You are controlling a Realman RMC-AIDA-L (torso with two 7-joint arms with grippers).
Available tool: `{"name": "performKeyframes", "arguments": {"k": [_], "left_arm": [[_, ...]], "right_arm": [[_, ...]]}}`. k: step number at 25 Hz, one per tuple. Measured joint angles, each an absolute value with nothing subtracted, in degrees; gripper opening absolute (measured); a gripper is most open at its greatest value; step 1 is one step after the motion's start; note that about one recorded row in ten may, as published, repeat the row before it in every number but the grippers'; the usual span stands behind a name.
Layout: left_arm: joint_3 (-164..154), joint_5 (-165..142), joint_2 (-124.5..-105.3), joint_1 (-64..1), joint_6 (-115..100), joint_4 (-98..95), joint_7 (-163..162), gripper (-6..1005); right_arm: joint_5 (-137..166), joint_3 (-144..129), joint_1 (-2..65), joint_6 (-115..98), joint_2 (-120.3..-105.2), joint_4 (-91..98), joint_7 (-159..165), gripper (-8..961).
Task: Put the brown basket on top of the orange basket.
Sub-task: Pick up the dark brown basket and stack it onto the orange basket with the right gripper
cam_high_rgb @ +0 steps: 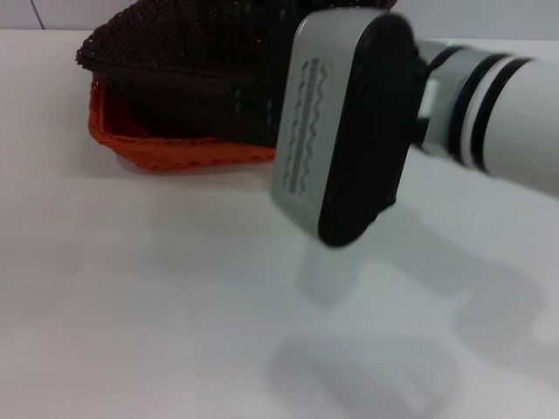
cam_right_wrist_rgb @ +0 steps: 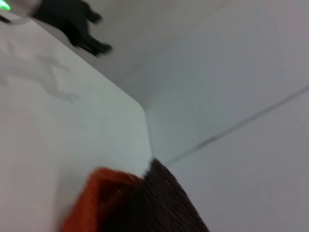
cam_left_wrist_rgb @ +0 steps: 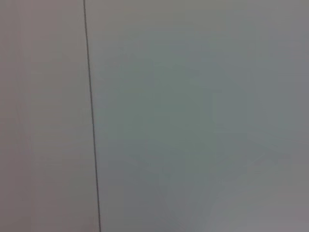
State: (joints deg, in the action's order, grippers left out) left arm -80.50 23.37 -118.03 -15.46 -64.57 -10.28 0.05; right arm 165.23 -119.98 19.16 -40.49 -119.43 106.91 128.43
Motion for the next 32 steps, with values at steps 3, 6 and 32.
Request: {"name": "performKeyframes", "arguments": {"k": [3,6,32], "left_arm": [[-80.5,23.4,-118.03,-15.4,-64.6,-10.2,0.0,842],[-80.5,23.4,-118.03,-15.3,-64.6,-10.0,0.0,842],[-80.1,23.4,-118.12,-15.2,-64.9,-9.9,-0.1,842]], "right_arm": [[166.3,-117.8,20.0,-41.0,-119.47,106.0,128.7,617],[166.8,-116.0,20.9,-41.9,-119.48,104.9,129.0,618],[167.3,-120.4,21.5,-45.5,-119.50,105.7,130.4,618]]}}
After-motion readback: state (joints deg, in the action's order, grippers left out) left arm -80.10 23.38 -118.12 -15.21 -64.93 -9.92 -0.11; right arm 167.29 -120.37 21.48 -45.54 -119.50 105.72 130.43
